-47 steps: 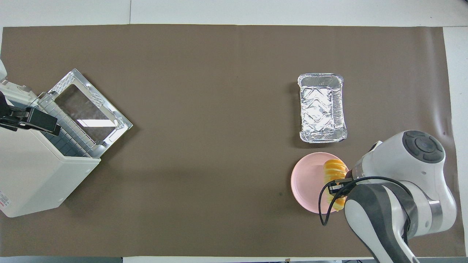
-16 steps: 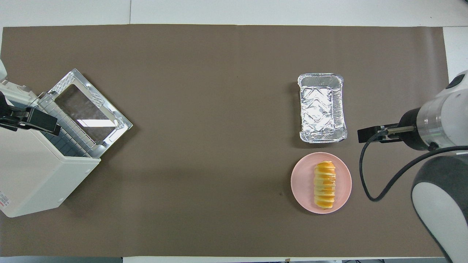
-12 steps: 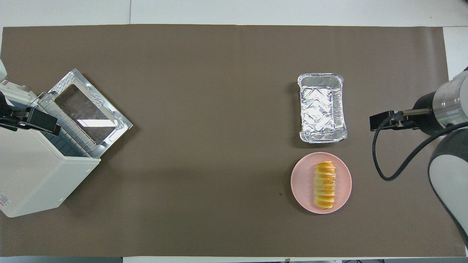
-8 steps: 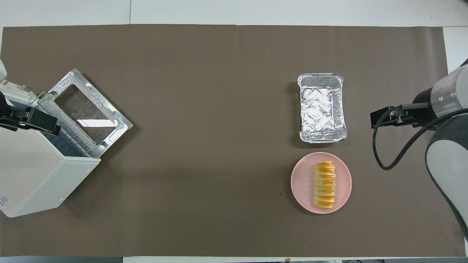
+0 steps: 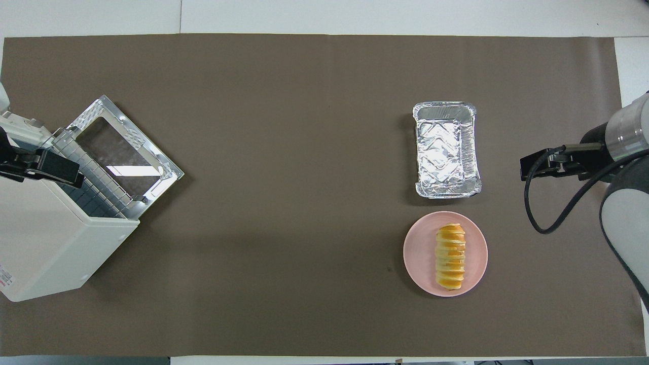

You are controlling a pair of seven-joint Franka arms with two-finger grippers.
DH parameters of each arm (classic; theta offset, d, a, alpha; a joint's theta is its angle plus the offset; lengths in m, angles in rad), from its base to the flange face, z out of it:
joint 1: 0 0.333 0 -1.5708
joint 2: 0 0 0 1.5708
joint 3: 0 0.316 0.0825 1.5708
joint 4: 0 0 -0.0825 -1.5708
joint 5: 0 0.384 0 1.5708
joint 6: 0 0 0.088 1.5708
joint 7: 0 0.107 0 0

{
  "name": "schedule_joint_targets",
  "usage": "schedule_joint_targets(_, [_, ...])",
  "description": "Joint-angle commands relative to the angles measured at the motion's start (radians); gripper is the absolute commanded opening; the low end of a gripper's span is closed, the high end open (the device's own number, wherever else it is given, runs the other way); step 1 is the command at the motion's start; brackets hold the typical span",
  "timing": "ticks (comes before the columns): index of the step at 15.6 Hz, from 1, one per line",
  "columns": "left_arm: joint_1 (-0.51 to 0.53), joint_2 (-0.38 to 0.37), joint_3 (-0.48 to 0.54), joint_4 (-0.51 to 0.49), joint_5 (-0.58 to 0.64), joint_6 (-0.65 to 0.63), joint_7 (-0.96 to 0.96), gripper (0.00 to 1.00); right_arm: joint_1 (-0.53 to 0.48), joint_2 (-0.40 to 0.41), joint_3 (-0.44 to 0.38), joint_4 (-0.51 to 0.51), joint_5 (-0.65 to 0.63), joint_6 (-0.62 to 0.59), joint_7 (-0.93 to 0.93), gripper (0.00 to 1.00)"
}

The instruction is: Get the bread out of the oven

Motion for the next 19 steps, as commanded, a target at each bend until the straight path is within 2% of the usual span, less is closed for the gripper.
schedule_joint_targets(1, [0.006, -0.009, -0.004, 0.002, 0.015, -0.005, 0.010, 1.00, -0.010, 0.005, 0.007, 0.018, -0.022, -0.022, 0.035, 1.00])
schedule_joint_targets(19, [0.006, -0.009, -0.004, 0.002, 0.015, -0.005, 0.010, 1.00, -0.041, 0.000, 0.005, 0.016, -0.026, -0.023, 0.073, 1.00])
